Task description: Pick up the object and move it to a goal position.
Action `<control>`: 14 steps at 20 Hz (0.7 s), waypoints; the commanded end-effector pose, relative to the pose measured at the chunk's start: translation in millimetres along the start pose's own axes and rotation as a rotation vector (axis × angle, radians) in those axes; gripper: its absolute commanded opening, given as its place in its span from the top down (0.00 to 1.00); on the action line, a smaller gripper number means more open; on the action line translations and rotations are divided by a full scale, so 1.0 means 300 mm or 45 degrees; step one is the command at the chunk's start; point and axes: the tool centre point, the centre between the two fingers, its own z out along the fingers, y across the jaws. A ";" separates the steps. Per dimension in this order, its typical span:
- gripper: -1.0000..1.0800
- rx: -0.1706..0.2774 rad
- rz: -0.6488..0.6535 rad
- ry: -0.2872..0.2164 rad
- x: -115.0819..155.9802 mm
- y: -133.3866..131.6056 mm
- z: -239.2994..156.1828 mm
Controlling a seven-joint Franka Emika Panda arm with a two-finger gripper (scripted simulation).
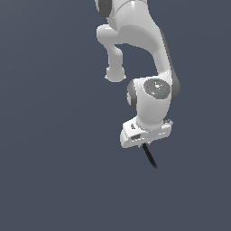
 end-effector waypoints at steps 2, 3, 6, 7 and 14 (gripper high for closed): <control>1.00 0.020 -0.123 0.051 0.054 -0.043 -0.164; 1.00 0.027 -0.159 0.065 0.068 -0.055 -0.211; 1.00 0.046 -0.265 0.107 0.103 -0.095 -0.353; 1.00 0.053 -0.299 0.120 0.113 -0.108 -0.400; 1.00 0.100 -0.540 0.216 0.157 -0.199 -0.729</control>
